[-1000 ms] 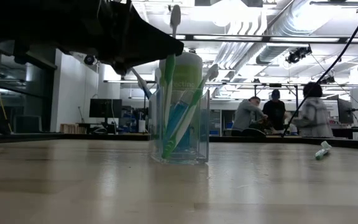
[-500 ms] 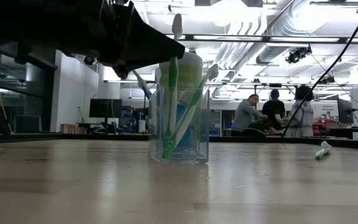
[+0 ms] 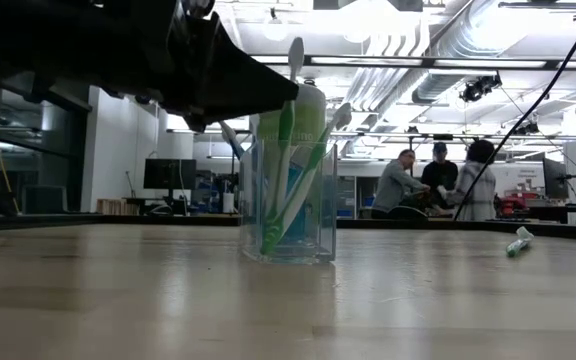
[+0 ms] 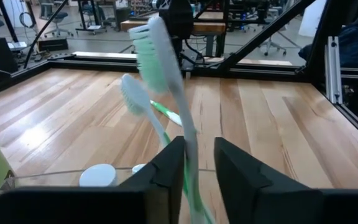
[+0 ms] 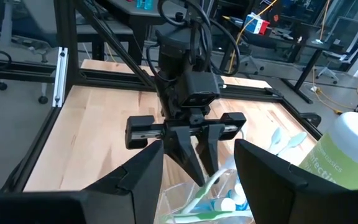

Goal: Pick & Place toothbrushing station
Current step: Put the left green toothbrush into the transparent organizer

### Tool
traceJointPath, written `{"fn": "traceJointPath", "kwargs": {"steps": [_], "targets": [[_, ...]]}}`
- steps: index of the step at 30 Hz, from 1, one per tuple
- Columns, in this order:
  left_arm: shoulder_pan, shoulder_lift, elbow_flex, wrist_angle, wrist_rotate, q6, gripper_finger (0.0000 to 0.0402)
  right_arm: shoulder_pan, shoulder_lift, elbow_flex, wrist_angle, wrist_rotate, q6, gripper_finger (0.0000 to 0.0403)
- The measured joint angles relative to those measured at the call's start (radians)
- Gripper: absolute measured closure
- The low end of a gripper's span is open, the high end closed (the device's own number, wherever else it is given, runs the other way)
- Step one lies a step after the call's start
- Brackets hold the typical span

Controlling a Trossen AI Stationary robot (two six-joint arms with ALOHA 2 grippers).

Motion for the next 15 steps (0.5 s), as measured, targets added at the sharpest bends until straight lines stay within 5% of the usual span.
{"fn": "traceJointPath", "kwargs": {"steps": [6, 15], "targets": [[0.0, 0.0, 0.0, -0.003, -0.001, 0.003, 0.0279, 0.0, 0.0, 0.0, 0.0, -0.01, 0.0, 0.0214], [0.0, 0.0, 0.0, -0.007, -0.039, -0.021, 0.0275, 0.0, 0.0, 0.0, -0.001, -0.01, 0.0, 0.0214]]}}
